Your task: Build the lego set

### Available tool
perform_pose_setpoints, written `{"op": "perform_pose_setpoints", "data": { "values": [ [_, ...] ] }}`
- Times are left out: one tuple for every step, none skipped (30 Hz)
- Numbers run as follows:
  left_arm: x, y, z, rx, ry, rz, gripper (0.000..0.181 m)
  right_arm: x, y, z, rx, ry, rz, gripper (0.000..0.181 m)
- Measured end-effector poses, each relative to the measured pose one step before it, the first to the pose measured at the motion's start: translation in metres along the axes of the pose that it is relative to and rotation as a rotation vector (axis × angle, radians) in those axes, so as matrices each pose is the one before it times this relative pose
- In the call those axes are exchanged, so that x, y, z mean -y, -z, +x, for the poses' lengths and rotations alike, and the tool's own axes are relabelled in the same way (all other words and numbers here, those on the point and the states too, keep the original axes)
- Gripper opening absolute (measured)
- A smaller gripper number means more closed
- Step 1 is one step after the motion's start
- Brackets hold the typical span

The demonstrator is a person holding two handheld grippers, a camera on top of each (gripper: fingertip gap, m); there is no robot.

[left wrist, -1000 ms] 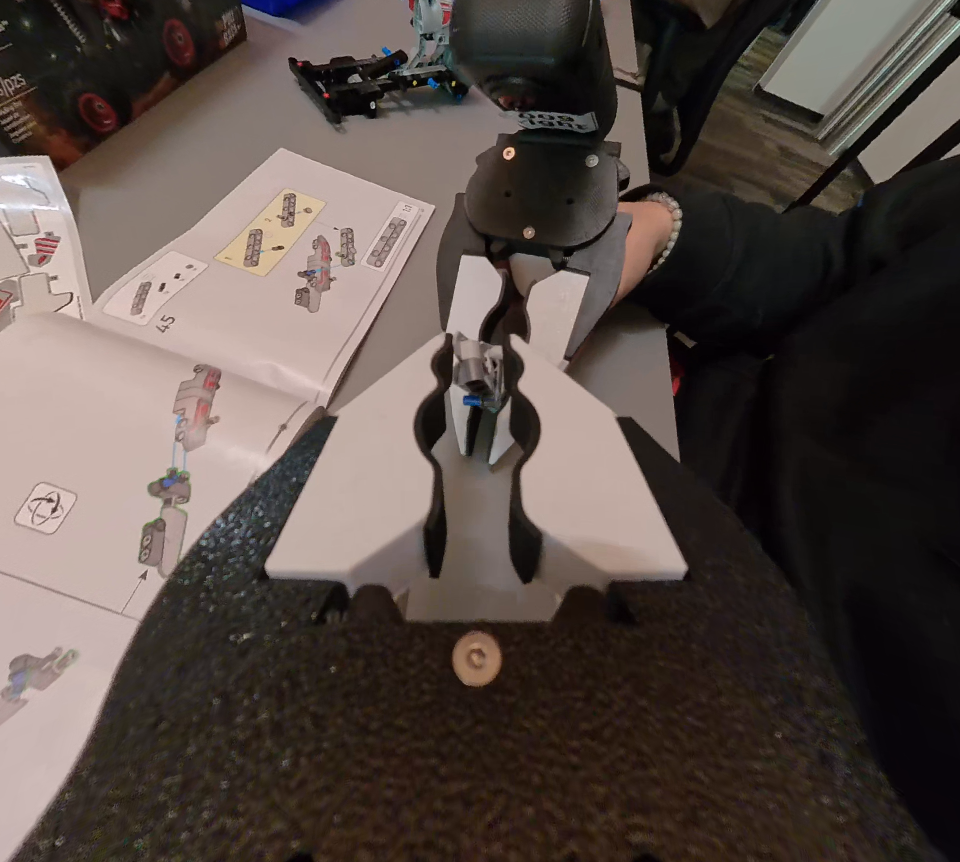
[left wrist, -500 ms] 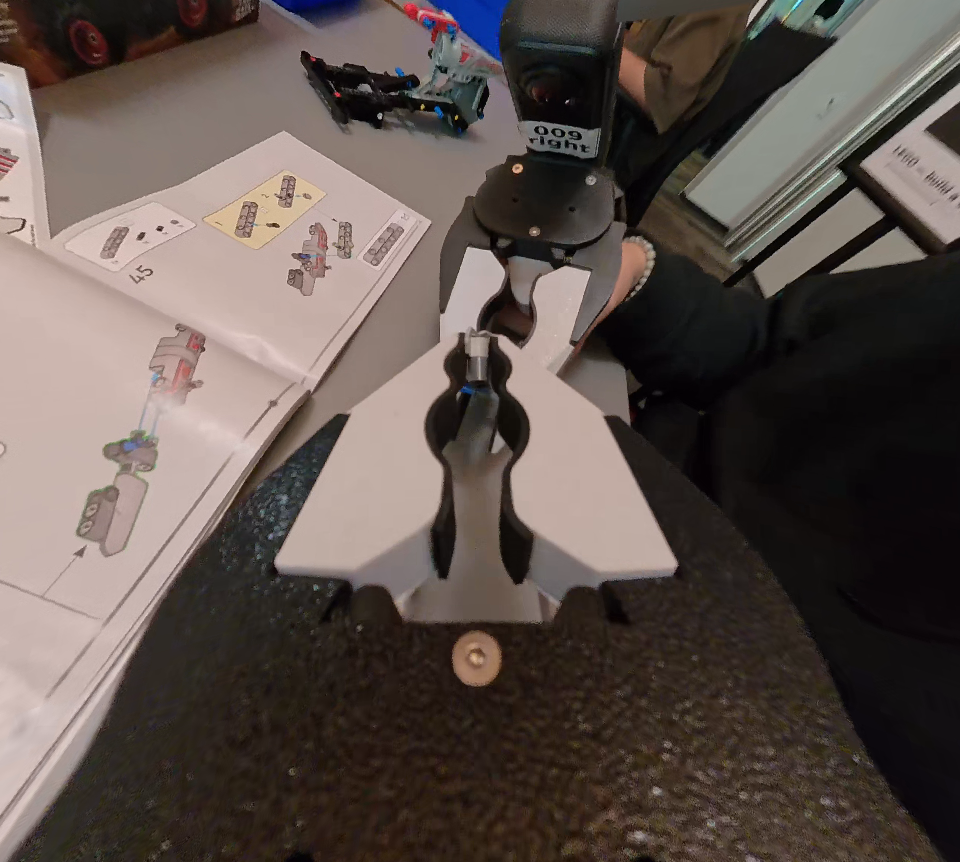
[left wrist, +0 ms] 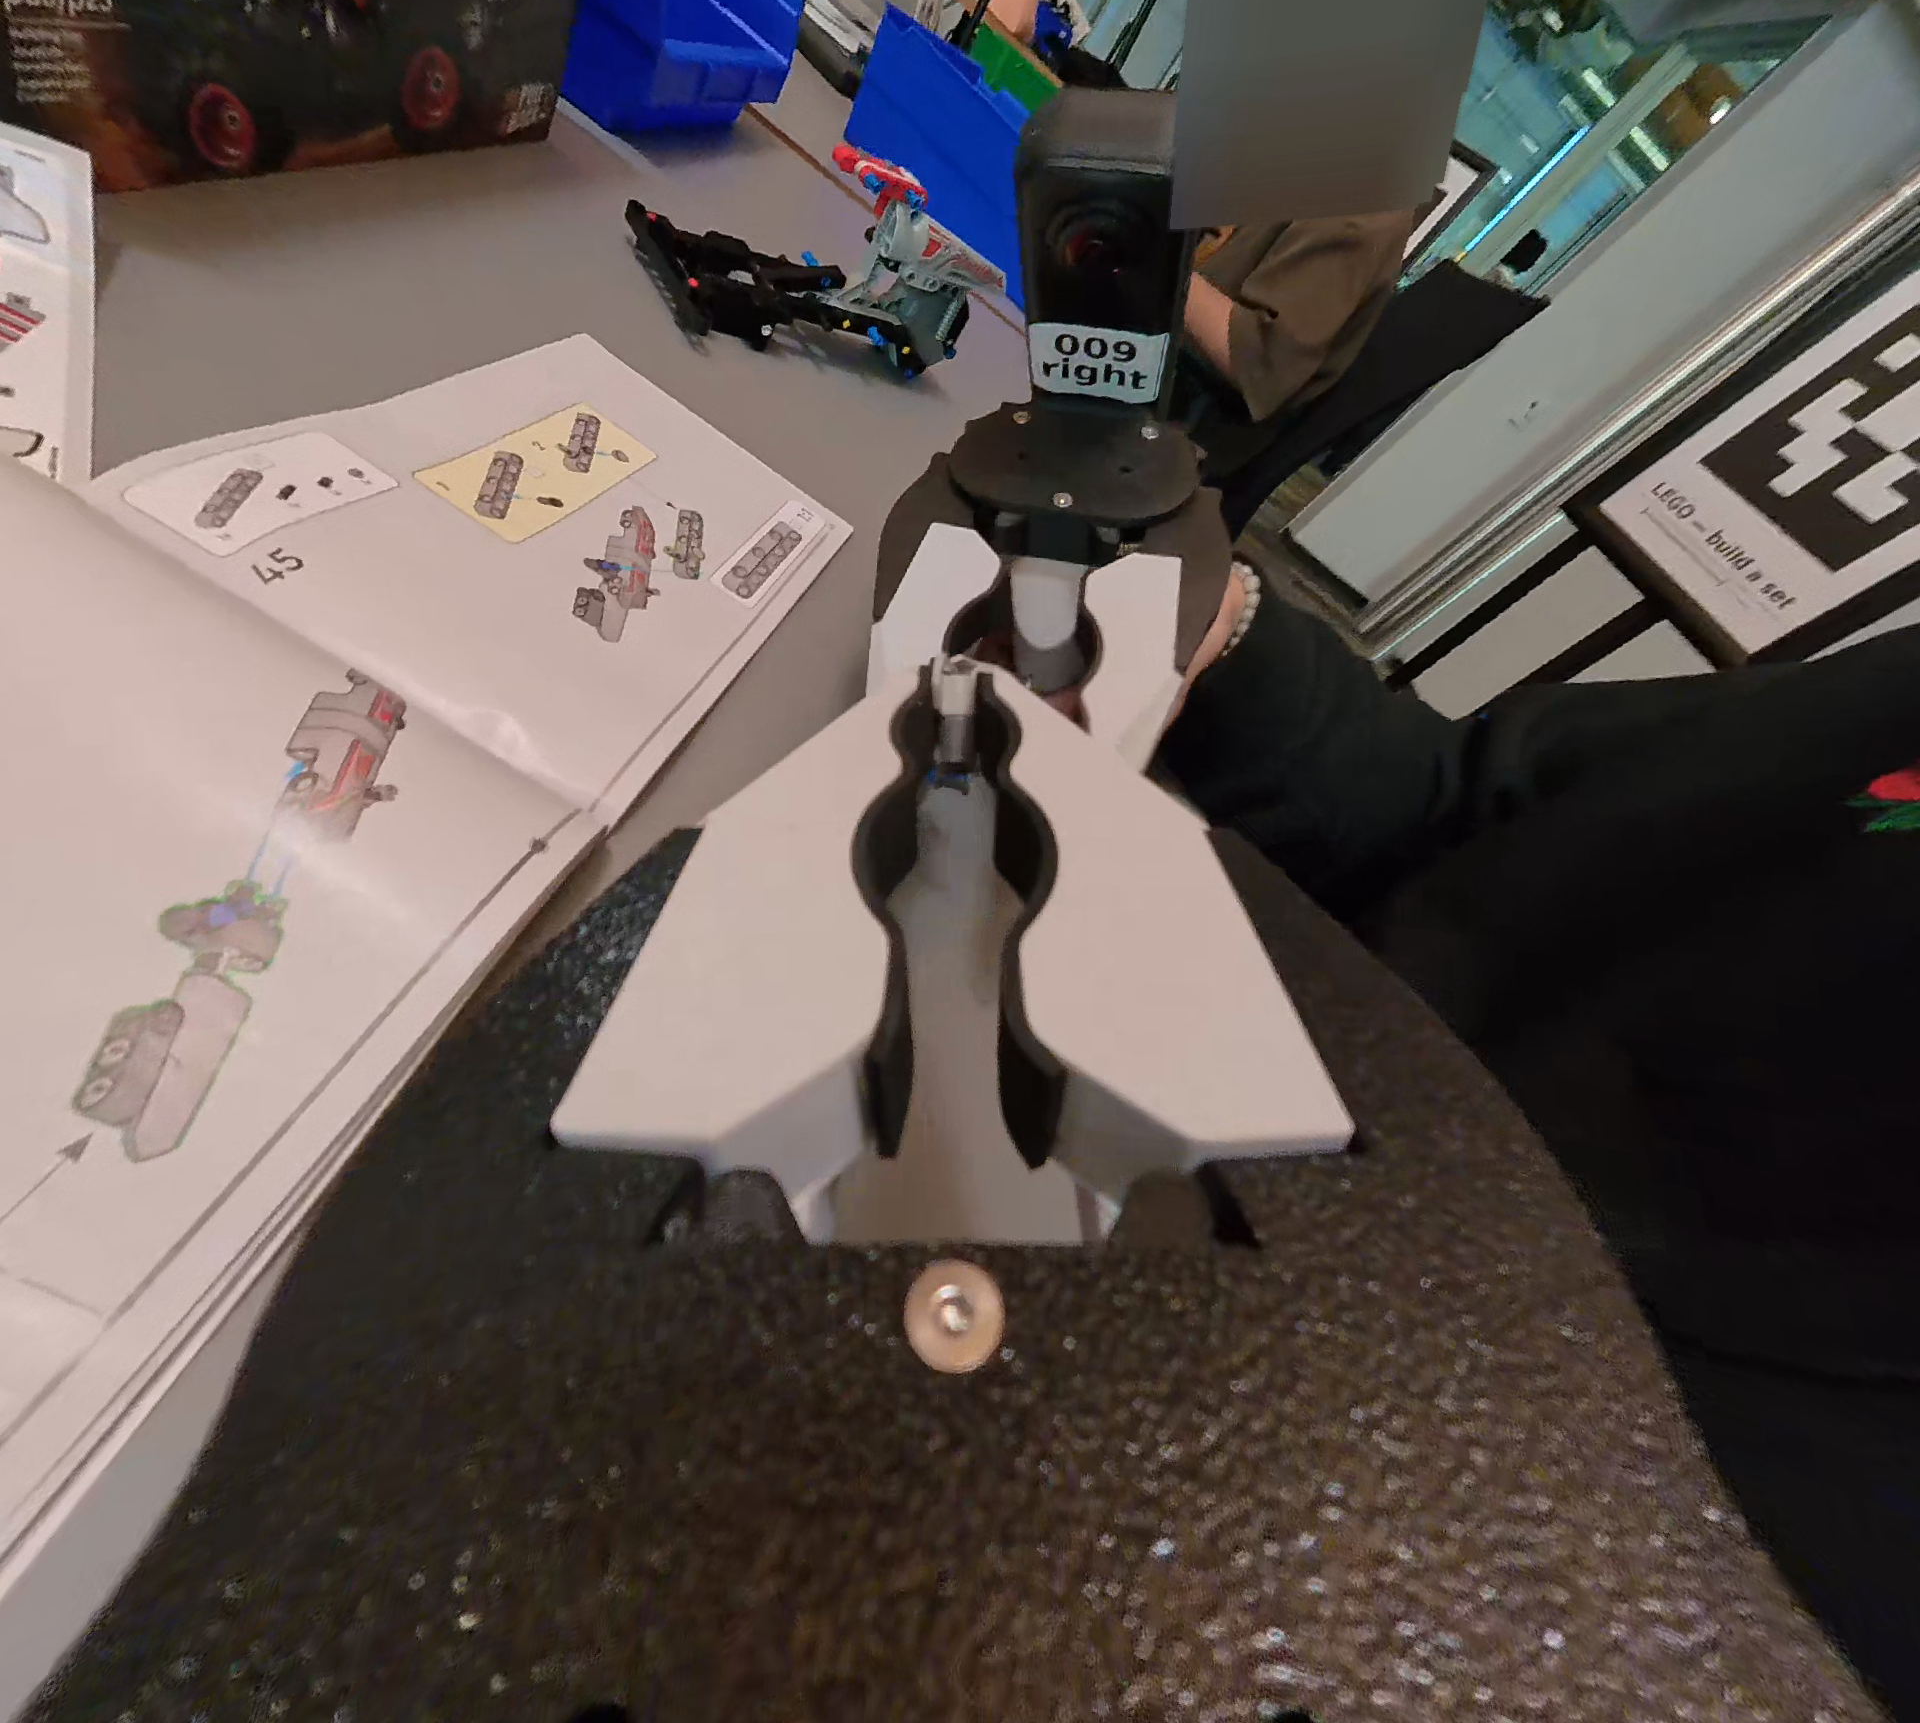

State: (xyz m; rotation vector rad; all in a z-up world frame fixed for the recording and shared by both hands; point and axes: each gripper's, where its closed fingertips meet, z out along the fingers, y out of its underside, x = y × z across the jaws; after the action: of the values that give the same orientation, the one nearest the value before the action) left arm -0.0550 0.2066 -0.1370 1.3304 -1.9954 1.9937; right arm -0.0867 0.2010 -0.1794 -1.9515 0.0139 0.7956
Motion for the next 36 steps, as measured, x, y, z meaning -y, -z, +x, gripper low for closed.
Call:
{"op": "perform_pose_setpoints", "data": {
  "values": [
    [-0.00053, 0.00003, 0.00052, 0.0083, -0.0185, -0.0097, 0.005, 0.00028, 0.00039, -0.00208, 0.0129, 0.0045, 0.0028, 0.043],
    [-0.00037, 0.00049, 0.00101, 0.0054, -0.0108, -0.0104, 0.005, 0.00010, 0.00009, -0.00196, 0.0103, 0.0068, 0.0005, 0.047],
    [-0.00022, 0.00051, 0.00198, -0.0015, -0.0064, -0.0098, 0.005, -0.00058, -0.00037, -0.00232, 0.0101, 0.0097, -0.0035, 0.049],
    [-0.00014, 0.00081, 0.00201, -0.0031, -0.0037, -0.0087, 0.005, -0.00087, -0.00038, -0.00323, 0.0149, 0.0138, -0.0062, 0.051],
    [0.00002, 0.00097, 0.00211, -0.0058, -0.0006, -0.0067, 0.005, -0.00048, -0.00016, -0.00405, 0.0179, 0.0180, -0.0028, 0.055],
    [0.00007, 0.00124, 0.00293, -0.0117, 0.0006, -0.0062, 0.005, 0.00003, 0.00028, -0.00334, 0.0124, 0.0174, 0.0015, 0.056],
    [0.00003, 0.00146, 0.00195, -0.0056, -0.0017, -0.0058, 0.005, 0.00029, 0.00090, -0.00175, 0.0053, 0.0140, 0.0027, 0.054],
    [0.00053, 0.00187, 0.00063, 0.0027, -0.0031, -0.0021, 0.005, 0.00071, 0.00127, -0.00033, -0.0016, 0.0099, 0.0053, 0.051],
    [0.00022, 0.00177, 0.00035, 0.0037, -0.0048, -0.0039, 0.005, 0.00021, 0.00149, 0.00057, -0.0063, 0.0092, 0.0021, 0.049],
    [-0.00121, 0.00174, 0.00012, 0.0044, -0.0044, -0.0127, 0.005, -0.00092, 0.00185, 0.00070, -0.0083, 0.0155, -0.0060, 0.047],
    [-0.00169, 0.00191, -0.00040, 0.0074, -0.0041, -0.0159, 0.005, -0.00134, 0.00197, 0.00008, -0.0071, 0.0220, -0.0092, 0.046],
    [-0.00154, 0.00206, -0.00047, 0.0076, -0.0026, -0.0139, 0.005, -0.00174, 0.00234, 0.00149, -0.0193, 0.0293, -0.0120, 0.047],
    [-0.00141, 0.00182, 0.00058, -0.0003, 0.0002, -0.0125, 0.005, -0.00087, 0.00271, 0.00491, -0.0444, 0.0308, -0.0093, 0.048],
    [-0.00129, 0.00134, 0.00096, -0.0040, 0.0030, -0.0105, 0.005, 0.00087, 0.00268, 0.00560, -0.0488, 0.0220, -0.0003, 0.050],
    [-0.00103, 0.00087, 0.00026, -0.0012, 0.0044, -0.0075, 0.005, 0.00286, 0.00159, 0.00122, -0.0160, 0.0088, 0.0116, 0.049],
    [-0.00122, 0.00019, -0.00013, 0.0007, 0.0055, -0.0081, 0.005, 0.00333, 0.00005, -0.00266, 0.0145, -0.0074, 0.0176, 0.045],
    [-0.00119, -0.00032, 0.00032, -0.0036, 0.0001, -0.0073, 0.005, 0.00097, -0.00204, -0.00271, 0.0189, -0.0168, 0.0070, 0.044],
    [-0.00106, -0.00046, 0.00059, -0.0050, -0.0004, -0.0059, 0.005, -0.00244, -0.00318, -0.00096, 0.0097, -0.0098, -0.0137, 0.043],
    [-0.00109, -0.00054, 0.00033, -0.0034, 0.0018, -0.0065, 0.005, -0.00344, -0.00297, 0.00075, -0.0018, 0.0005, -0.0179, 0.039],
    [-0.00110, -0.00045, 0.00042, -0.0028, 0.0003, -0.0068, 0.005, -0.00166, -0.00225, 0.00021, -0.0006, 0.0016, -0.0079, 0.036],
    [-0.00052, -0.00031, 0.00031, -0.0005, -0.0012, -0.0027, 0.005, 0.00119, -0.00079, -0.00151, 0.0105, -0.0028, 0.0062, 0.030],
    [-0.00019, -0.00017, 0.00030, -0.0014, 0.0001, -0.0018, 0.005, 0.00348, 0.00043, -0.00213, 0.0118, -0.0002, 0.0242, 0.022],
    [0.00071, -0.00005, 0.00118, -0.0065, -0.0001, 0.0032, 0.005, 0.00297, 0.00082, 0.00005, -0.0007, -0.0043, 0.0218, 0.016],
    [0.00045, -0.00009, -0.00105, 0.0096, -0.0047, 0.0017, 0.005, 0.00112, 0.00071, 0.00207, -0.0086, -0.0075, 0.0074, 0.013],
    [-0.00013, -0.00047, 0.00071, -0.0027, -0.0053, -0.0021, 0.005, -0.00018, 0.00021, 0.00010, 0.0047, -0.0085, -0.0001, 0.013],
    [0.00070, -0.00090, 0.00077, -0.0024, -0.0054, 0.0032, 0.005, -0.00081, -0.00034, -0.00130, 0.0108, -0.0019, -0.0062, 0.013],
    [0.00131, -0.00118, -0.00119, 0.0124, -0.0161, 0.0067, 0.005, -0.00060, -0.00061, 0.00075, -0.0063, 0.0001, -0.0052, 0.013],
    [0.00166, -0.00146, -0.00101, 0.0138, -0.0294, 0.0077, 0.005, -0.00067, -0.00086, 0.00156, -0.0107, -0.0079, -0.0046, 0.013],
    [0.00214, -0.00175, -0.00088, 0.0167, -0.0356, 0.0114, 0.006, -0.00088, -0.00114, 0.00006, 0.0046, -0.0205, -0.0045, 0.013],
    [0.00272, -0.00154, -0.00256, 0.0293, -0.0363, 0.0149, 0.007, -0.00028, -0.00088, 0.00000, 0.0098, -0.0291, 0.0006, 0.013],
    [0.00292, -0.00107, -0.00346, 0.0361, -0.0399, 0.0154, 0.008, 0.00110, -0.00034, 0.00170, -0.0002, -0.0304, 0.0107, 0.013],
    [0.00270, -0.00052, -0.00340, 0.0371, -0.0441, 0.0137, 0.009, 0.00242, 0.00027, 0.00138, 0.0011, -0.0273, 0.0192, 0.013],
    [0.00301, 0.00034, -0.00262, 0.0327, -0.0459, 0.0147, 0.014, 0.00256, 0.00046, -0.00023, 0.0116, -0.0225, 0.0210, 0.013],
    [0.00324, 0.00108, -0.00378, 0.0408, -0.0490, 0.0144, 0.018, 0.00314, 0.00065, 0.00231, -0.0041, -0.0270, 0.0252, 0.013],
    [0.00336, 0.00224, -0.00569, 0.0543, -0.0528, 0.0135, 0.023, 0.00282, 0.00090, 0.00349, -0.0098, -0.0292, 0.0232, 0.013],
    [0.00381, 0.00303, -0.00637, 0.0605, -0.0583, 0.0133, 0.027, 0.00244, 0.00115, 0.00402, -0.0111, -0.0304, 0.0201, 0.013]
  ]
}}
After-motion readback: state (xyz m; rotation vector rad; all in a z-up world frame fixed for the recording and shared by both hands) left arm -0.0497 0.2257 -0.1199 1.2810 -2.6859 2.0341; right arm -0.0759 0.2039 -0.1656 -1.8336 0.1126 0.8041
